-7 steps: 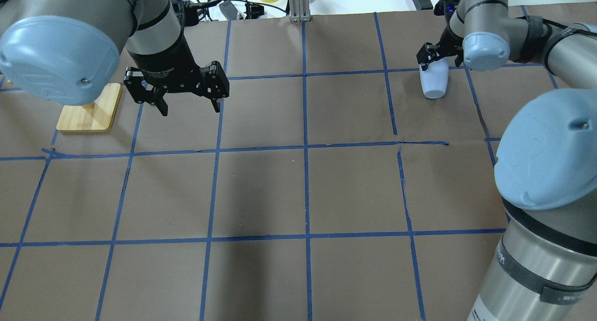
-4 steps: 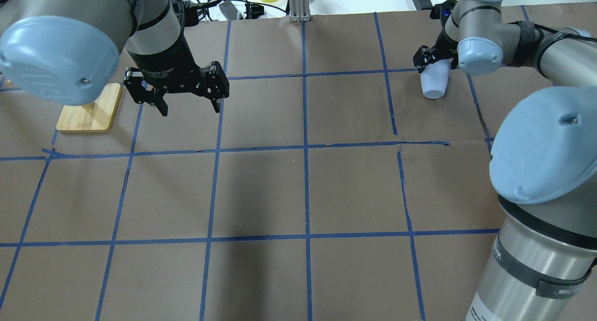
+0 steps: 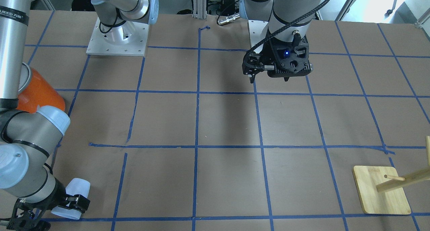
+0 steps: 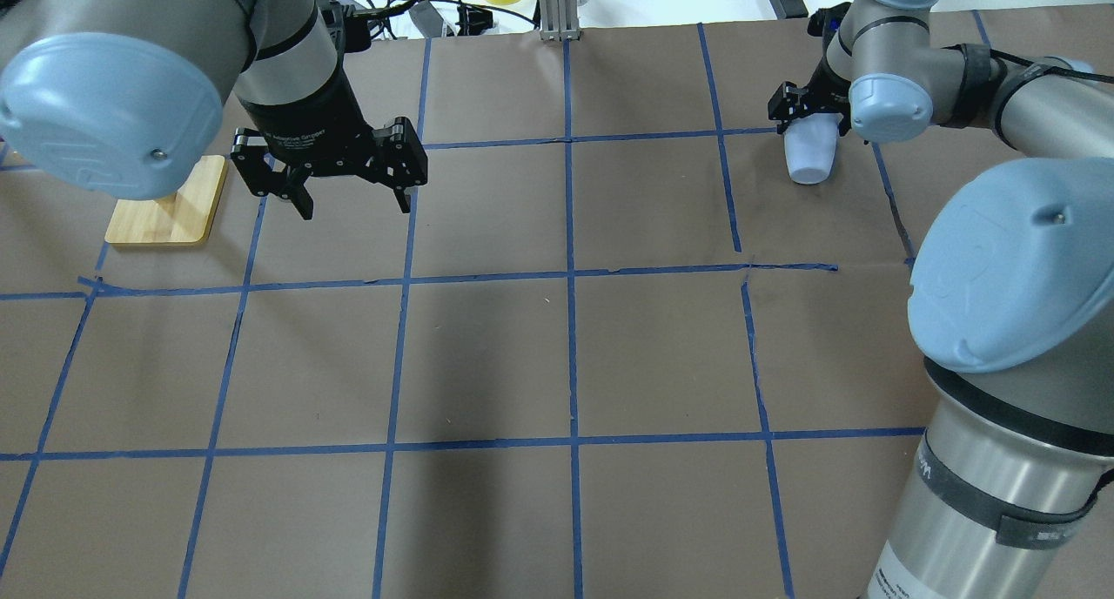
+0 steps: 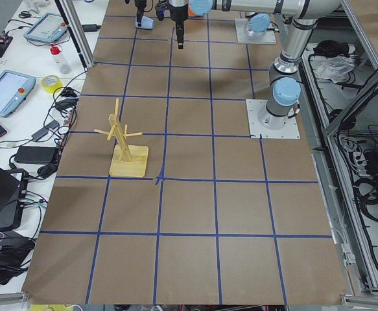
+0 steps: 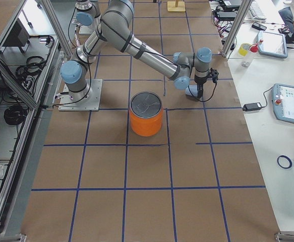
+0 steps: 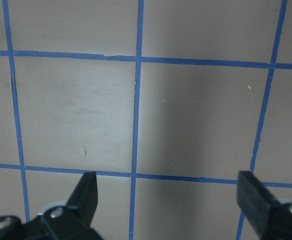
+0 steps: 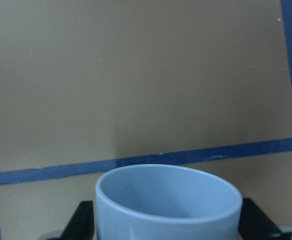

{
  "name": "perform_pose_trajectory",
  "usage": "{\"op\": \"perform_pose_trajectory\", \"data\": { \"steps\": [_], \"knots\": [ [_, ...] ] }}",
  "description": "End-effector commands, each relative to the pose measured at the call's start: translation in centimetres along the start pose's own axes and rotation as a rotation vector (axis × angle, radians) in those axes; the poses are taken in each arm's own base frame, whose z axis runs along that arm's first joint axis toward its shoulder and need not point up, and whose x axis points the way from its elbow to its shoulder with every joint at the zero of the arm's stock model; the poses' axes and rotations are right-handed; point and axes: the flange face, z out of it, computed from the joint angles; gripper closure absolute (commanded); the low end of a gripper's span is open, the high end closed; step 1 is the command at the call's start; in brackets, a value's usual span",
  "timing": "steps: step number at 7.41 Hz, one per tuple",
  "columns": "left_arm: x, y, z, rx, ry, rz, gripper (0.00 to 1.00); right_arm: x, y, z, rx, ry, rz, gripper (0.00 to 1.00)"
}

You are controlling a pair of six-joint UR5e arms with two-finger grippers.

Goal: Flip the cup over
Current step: 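Close the right gripper on the cup's base and lift it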

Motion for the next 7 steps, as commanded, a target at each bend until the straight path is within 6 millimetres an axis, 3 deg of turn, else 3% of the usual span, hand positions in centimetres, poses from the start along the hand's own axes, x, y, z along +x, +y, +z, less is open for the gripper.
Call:
{"op": "perform_pose_trajectory", "data": {
  "steps": [1,3,5,6,7],
  "knots": [
    [0.0,0.3,0.4,0.012,0.002,0.002,0.00,-0.3,0.2,0.3,-0.004,-0.033,0.038,0.10],
    [0.0,0.3,0.4,0.012,0.002,0.002,0.00,-0.1,0.2,0.4,-0.001,-0.014,0.040,0.28],
    [0.0,0.2,0.5,0.010,0.002,0.002,0.00,0.1,0.3,-0.1,-0.011,0.011,0.023,0.76],
    [0.0,0.2,0.6,0.009,0.002,0.002,0.00,-0.5,0.4,-0.8,-0.004,0.019,0.011,0.87],
    [0.0,0.3,0.5,0.010,0.002,0.002,0.00,-2.9,0.7,-2.5,0.002,0.023,-0.022,0.87]
  ]
}}
